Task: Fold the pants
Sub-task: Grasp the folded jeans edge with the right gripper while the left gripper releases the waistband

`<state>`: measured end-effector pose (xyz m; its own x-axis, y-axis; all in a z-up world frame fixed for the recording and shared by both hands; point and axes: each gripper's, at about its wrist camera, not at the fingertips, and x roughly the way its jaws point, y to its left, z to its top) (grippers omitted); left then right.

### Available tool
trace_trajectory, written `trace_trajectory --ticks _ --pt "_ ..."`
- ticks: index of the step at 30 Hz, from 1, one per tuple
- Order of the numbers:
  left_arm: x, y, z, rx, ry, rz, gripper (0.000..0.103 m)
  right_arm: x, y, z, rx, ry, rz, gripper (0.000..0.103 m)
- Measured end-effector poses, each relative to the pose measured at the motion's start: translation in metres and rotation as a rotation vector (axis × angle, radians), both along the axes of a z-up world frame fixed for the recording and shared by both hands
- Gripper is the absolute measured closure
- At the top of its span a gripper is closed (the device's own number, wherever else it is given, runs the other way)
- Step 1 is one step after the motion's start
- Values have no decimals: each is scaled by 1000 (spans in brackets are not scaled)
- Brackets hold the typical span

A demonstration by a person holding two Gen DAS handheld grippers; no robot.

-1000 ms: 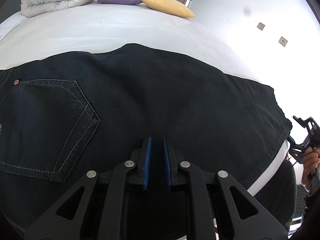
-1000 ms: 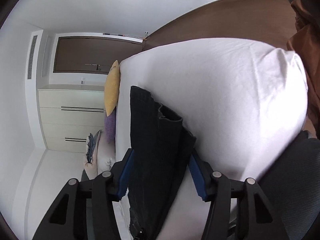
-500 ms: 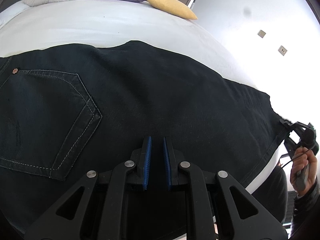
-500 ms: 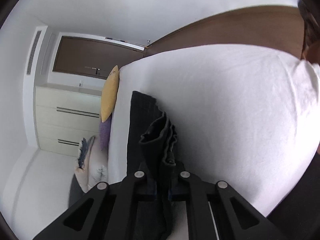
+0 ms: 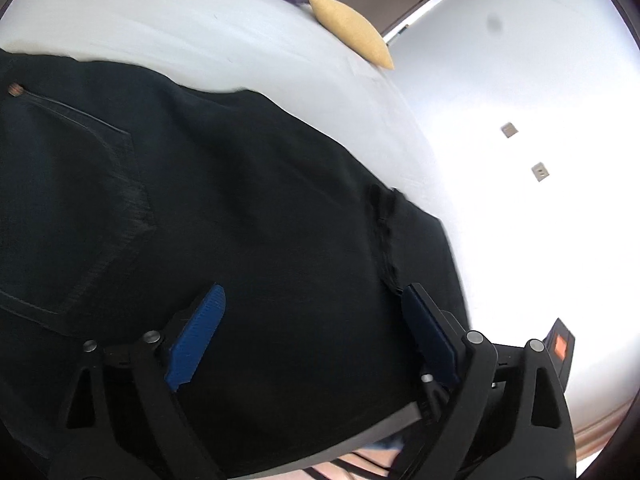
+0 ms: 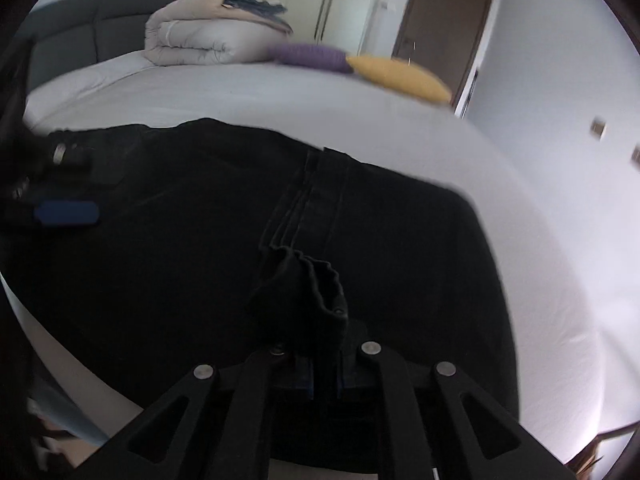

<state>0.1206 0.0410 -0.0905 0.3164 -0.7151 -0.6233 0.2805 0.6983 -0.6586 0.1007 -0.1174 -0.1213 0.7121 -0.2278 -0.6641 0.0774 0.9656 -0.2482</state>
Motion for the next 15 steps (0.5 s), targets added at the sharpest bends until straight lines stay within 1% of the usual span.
trace_trajectory --ticks 2,3,5,7,11,13,14,15 --pt "6 -9 -1 -34 48 -2 12 0 2 3 -30 -17 4 95" --pt "9 -13 0 -51 61 -11 12 -2 5 5 -67 -31 7 95" --pt "19 -24 1 -120 121 -53 12 -9 18 11 -126 -58 23 95" --pt "28 -34 2 -141 161 -84 12 -15 29 15 -169 -78 40 95" --pt "43 -47 0 -118 207 -137 12 -19 57 22 -243 -104 102 95" --pt "46 -49 0 -106 213 -155 14 -21 68 23 -262 -110 129 95" --pt "47 -50 1 -101 211 -163 19 -23 72 23 -270 -114 147 95" --pt "48 -50 3 -95 205 -184 43 -24 79 24 -274 -114 168 95"
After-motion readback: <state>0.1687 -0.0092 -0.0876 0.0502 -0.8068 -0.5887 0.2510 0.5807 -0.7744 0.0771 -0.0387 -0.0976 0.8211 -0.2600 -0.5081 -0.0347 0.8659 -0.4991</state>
